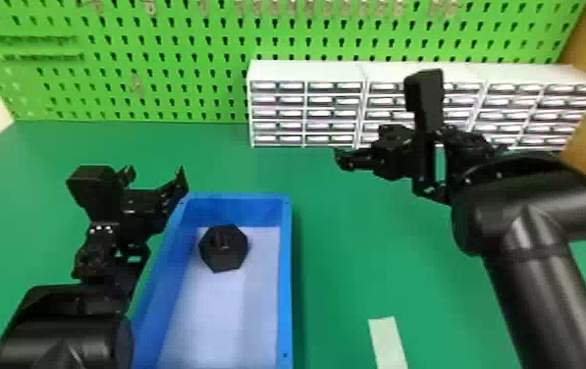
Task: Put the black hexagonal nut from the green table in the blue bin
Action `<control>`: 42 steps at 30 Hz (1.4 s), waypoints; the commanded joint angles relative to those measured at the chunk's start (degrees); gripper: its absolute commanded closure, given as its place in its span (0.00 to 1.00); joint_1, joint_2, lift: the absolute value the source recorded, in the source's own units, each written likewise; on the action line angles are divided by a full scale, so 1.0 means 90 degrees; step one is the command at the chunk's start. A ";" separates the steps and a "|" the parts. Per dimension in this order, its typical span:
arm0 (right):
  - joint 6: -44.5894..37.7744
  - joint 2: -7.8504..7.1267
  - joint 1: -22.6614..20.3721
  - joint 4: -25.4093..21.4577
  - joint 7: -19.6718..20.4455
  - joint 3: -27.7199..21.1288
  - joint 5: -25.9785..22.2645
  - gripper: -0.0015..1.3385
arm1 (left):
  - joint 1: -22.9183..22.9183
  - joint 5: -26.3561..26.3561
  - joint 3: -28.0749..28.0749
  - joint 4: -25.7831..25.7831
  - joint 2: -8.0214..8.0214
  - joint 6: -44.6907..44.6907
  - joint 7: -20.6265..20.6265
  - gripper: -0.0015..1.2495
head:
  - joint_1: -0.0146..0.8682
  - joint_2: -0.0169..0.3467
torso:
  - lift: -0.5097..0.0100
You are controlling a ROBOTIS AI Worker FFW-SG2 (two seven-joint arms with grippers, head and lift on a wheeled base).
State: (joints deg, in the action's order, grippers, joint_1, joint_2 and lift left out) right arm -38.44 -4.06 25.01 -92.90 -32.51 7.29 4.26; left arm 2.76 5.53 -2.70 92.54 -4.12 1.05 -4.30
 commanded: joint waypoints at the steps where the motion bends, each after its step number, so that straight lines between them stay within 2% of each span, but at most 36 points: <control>1: 0.0306 0.0012 -0.0171 0.0000 0.0194 -0.0194 -0.0053 0.09 | 0.0045 0.0001 0.0017 -0.0009 -0.0001 0.0000 0.0000 0.27 | 0.79 0.19 | 0.80; 6: 0.0657 0.0012 -0.0386 -0.0010 0.0565 -0.0341 -0.0209 0.09 | 0.0064 -0.0009 0.0046 -0.0009 0.0009 0.0000 0.0000 0.27 | 0.79 0.19 | 0.80; 10: 0.1126 0.0071 -0.0699 -0.0010 0.1102 -0.0458 -0.0424 0.09 | 0.0045 -0.0009 0.0046 -0.0009 0.0009 0.0000 0.0000 0.27 | 0.79 0.19 | 0.80; 13: 0.1165 0.0090 -0.0767 -0.0010 0.1161 -0.0487 -0.0405 0.09 | 0.0054 -0.0009 0.0026 -0.0009 0.0009 0.0000 0.0000 0.27 | 0.79 0.19 | 0.80; 18: 0.1331 0.0022 -0.0904 0.0009 0.1288 -0.0448 -0.0385 0.09 | 0.0054 -0.0038 0.0104 -0.0028 0.0029 0.0000 0.0009 0.27 | 0.79 0.19 | 0.80; 28: 0.2318 0.0110 -0.1343 0.0127 0.1972 -0.0399 -0.0424 0.08 | 0.0005 -0.0009 0.0056 -0.0028 0.0038 -0.0009 0.0009 0.27 | 0.79 0.19 | 0.80; 42: 0.3294 0.0286 -0.1714 0.0537 0.2069 -0.0477 -0.0414 0.09 | -0.0092 0.0010 0.0056 -0.0028 0.0029 -0.0019 0.0009 0.27 | 0.79 0.19 | 0.80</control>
State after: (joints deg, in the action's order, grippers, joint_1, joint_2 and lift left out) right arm -12.05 -1.96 10.30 -89.28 -13.96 3.46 0.46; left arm 2.08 5.60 -2.27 92.28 -3.83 0.88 -4.22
